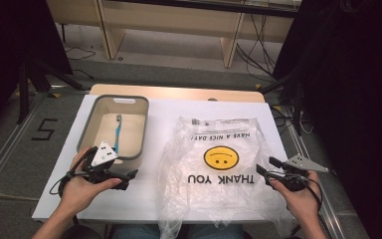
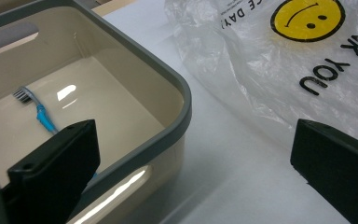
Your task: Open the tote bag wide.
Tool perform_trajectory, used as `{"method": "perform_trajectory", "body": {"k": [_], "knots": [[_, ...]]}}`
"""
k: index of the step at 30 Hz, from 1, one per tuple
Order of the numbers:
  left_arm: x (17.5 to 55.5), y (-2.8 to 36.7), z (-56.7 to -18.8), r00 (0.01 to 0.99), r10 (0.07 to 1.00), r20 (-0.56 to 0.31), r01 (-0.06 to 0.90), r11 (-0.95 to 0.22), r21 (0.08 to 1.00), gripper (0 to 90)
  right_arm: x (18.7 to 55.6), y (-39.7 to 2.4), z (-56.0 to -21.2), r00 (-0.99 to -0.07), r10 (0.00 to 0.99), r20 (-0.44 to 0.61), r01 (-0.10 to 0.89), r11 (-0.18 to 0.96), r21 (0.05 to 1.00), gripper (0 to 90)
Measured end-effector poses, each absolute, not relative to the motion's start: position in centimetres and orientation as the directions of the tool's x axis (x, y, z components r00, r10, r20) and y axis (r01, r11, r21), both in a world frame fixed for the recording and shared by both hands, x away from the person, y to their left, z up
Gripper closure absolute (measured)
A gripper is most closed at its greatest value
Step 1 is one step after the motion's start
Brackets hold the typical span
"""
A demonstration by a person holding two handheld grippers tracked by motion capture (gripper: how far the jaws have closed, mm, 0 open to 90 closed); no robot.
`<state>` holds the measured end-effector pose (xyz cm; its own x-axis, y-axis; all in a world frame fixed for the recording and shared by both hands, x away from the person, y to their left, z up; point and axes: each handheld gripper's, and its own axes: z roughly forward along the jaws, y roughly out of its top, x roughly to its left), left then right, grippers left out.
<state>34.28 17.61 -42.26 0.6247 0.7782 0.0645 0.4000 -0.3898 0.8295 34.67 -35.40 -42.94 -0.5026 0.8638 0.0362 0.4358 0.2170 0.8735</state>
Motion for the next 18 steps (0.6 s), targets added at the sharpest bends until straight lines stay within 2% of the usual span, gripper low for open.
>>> {"method": "perform_trajectory", "body": {"k": [9, 18], "knots": [[34.4, 17.6, -42.0, 0.614, 0.787, 0.064, 0.398, -0.378, 0.836, 3.1, 34.8, -35.2, -42.8, -0.5, 0.865, 0.047, 0.457, 0.217, 0.863, 37.6], [33.9, 15.0, -41.9, 0.645, 0.762, 0.058, 0.395, -0.397, 0.828, 10.0, 35.3, -35.3, -43.0, -0.474, 0.879, 0.039, 0.491, 0.228, 0.841, 38.1]]}}
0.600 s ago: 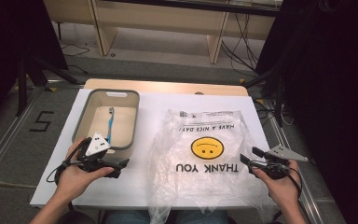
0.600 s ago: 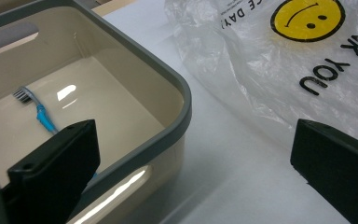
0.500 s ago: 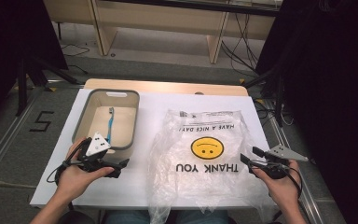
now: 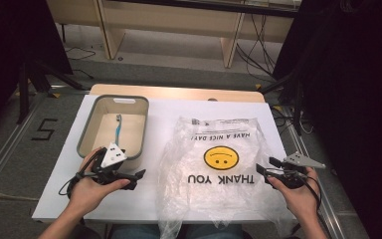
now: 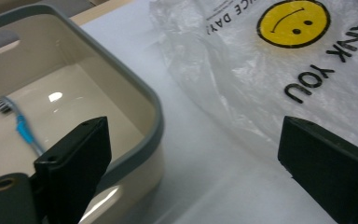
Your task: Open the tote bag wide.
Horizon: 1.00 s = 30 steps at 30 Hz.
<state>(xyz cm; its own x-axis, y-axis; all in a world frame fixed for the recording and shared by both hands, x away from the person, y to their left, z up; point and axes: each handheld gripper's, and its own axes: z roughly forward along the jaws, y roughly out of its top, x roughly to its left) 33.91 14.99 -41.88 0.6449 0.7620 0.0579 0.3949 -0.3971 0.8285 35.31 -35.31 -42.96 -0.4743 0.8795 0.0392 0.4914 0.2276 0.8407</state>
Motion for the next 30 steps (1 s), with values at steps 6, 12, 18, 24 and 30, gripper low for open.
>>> {"method": "perform_trajectory", "body": {"k": [6, 12, 18, 24, 30], "knots": [[33.7, 12.4, -42.0, 0.679, 0.732, 0.056, 0.393, -0.426, 0.815, 15.4, 35.5, -36.1, -43.2, -0.447, 0.894, 0.041, 0.52, 0.223, 0.825, 38.0], [33.7, 9.7, -42.2, 0.715, 0.695, 0.074, 0.379, -0.474, 0.795, 15.7, 35.5, -36.8, -43.5, -0.422, 0.905, 0.056, 0.548, 0.205, 0.811, 38.0], [34.0, 7.3, -42.9, 0.751, 0.659, 0.036, 0.421, -0.521, 0.742, 16.0, 35.5, -37.2, -43.6, -0.407, 0.911, 0.067, 0.566, 0.194, 0.802, 38.0], [34.0, 5.9, -43.9, 0.763, 0.644, 0.054, 0.418, -0.556, 0.719, 16.4, 35.6, -37.4, -43.7, -0.393, 0.917, 0.07, 0.584, 0.19, 0.789, 38.1], [33.9, 4.8, -45.2, 0.782, 0.62, 0.059, 0.436, -0.612, 0.66, 16.0, 35.6, -37.7, -43.8, -0.381, 0.922, 0.07, 0.61, 0.193, 0.769, 39.0]]}}
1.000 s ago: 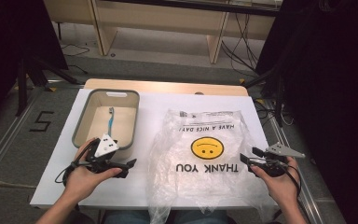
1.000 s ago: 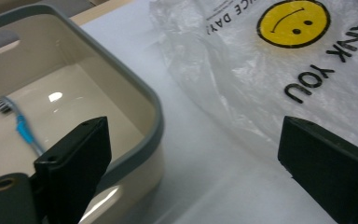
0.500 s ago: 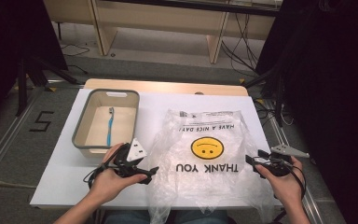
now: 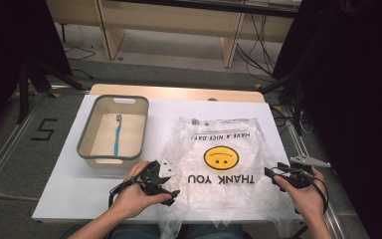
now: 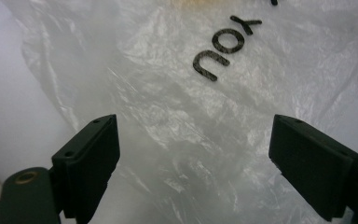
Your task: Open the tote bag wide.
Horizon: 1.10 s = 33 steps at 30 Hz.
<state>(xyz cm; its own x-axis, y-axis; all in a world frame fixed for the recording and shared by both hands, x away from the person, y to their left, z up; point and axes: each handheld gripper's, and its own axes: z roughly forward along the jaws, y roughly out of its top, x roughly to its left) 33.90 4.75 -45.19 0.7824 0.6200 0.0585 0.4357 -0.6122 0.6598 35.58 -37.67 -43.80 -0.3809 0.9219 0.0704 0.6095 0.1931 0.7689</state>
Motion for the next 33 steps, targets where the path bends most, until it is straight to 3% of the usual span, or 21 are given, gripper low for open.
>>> {"method": "perform_trajectory", "body": {"k": [7, 17, 33], "knots": [[34.0, 4.4, -46.7, 0.777, 0.628, 0.046, 0.482, -0.639, 0.599, 21.1, 35.5, -38.2, -44.1, -0.362, 0.931, 0.041, 0.66, 0.225, 0.717, 40.0], [34.6, 4.2, -47.4, 0.756, 0.65, 0.08, 0.504, -0.656, 0.562, 45.3, 35.5, -38.8, -45.1, -0.324, 0.944, 0.062, 0.761, 0.22, 0.611, 44.6], [35.7, 4.4, -47.5, 0.739, 0.673, 0.026, 0.552, -0.628, 0.549, 82.0, 35.7, -38.7, -46.0, -0.344, 0.933, 0.108, 0.822, 0.244, 0.515, 82.7]]}}
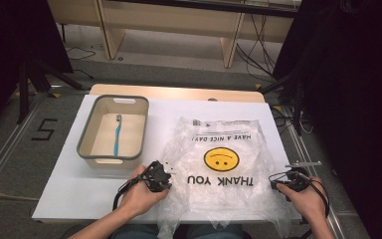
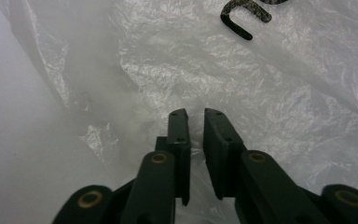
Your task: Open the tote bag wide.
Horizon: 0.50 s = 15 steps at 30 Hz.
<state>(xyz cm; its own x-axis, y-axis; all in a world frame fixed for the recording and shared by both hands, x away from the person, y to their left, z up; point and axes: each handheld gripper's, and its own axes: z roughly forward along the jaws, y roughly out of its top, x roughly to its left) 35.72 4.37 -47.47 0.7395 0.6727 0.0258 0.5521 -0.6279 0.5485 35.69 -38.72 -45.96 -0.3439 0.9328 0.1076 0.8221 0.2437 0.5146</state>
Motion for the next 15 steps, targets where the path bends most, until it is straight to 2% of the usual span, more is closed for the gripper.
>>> {"method": "perform_trajectory", "body": {"k": [3, 10, 15], "knots": [[35.9, 4.4, -47.5, 0.733, 0.679, 0.041, 0.553, -0.629, 0.546, 89.0, 35.6, -38.7, -45.9, -0.342, 0.932, 0.118, 0.828, 0.239, 0.507, 88.7], [36.6, 4.9, -47.2, 0.707, 0.705, 0.056, 0.563, -0.609, 0.559, 89.5, 35.5, -38.6, -45.3, -0.335, 0.935, 0.119, 0.816, 0.225, 0.533, 90.0], [36.7, 5.8, -45.8, 0.678, 0.732, 0.064, 0.547, -0.56, 0.622, 89.0, 35.5, -38.5, -45.3, -0.335, 0.935, 0.119, 0.816, 0.225, 0.533, 90.0]]}}
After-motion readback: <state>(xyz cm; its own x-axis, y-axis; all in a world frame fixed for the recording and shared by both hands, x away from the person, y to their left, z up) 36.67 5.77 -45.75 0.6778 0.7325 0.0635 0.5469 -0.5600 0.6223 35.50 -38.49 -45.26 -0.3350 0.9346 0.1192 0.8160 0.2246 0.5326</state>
